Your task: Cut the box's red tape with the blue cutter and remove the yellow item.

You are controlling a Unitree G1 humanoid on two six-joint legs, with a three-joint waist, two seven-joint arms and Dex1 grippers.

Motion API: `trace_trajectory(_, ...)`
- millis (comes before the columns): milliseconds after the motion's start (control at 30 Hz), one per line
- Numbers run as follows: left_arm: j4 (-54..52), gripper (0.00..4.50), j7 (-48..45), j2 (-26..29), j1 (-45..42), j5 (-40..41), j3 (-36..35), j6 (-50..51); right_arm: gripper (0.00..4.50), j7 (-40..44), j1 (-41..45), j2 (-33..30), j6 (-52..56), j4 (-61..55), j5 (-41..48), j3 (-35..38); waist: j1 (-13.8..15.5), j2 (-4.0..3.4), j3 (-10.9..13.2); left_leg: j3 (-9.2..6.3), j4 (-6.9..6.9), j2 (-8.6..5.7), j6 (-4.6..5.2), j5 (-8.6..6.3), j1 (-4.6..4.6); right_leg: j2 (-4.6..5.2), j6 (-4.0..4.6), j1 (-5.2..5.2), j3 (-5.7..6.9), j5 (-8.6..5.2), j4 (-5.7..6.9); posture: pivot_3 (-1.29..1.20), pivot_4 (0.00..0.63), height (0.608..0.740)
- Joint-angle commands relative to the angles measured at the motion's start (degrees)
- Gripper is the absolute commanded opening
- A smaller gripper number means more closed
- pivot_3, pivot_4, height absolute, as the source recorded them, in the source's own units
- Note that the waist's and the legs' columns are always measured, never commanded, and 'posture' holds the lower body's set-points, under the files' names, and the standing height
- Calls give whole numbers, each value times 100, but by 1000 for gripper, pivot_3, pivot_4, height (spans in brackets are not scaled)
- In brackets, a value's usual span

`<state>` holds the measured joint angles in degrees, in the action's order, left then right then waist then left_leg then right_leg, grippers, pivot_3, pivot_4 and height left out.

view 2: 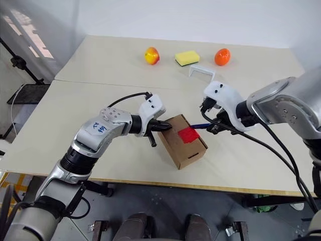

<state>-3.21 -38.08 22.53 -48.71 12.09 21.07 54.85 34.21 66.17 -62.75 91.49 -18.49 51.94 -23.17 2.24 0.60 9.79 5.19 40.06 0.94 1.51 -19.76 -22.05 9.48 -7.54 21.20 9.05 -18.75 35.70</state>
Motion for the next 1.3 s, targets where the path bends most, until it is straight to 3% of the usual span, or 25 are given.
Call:
trace_trajectory(33,481,0,88,18,251,-261,361,315,163,172,178,-211,101,-79,343,-49,4,0,0,0,0,2,0,0,0,0,0,0,0,0,-1,0,150,740)
trace_trajectory(500,539,0,115,-42,248,-277,362,283,163,367,198,-81,101,138,45,-489,16,-1,-1,-2,0,4,0,0,1,0,-1,-7,2,1,-7,0,150,740)
trace_trajectory(1067,495,0,173,-69,302,-267,314,332,163,1662,521,-978,101,-479,-374,-1029,66,-1,-2,-7,-1,16,2,-1,-1,1,-4,-11,1,2,-19,0,150,740)
trace_trajectory(1300,568,0,189,-90,304,-280,303,288,163,2655,383,-1911,-385,-786,-686,-750,68,-6,0,-5,-1,19,3,-2,-1,2,-6,-11,-2,3,-24,0,150,740)
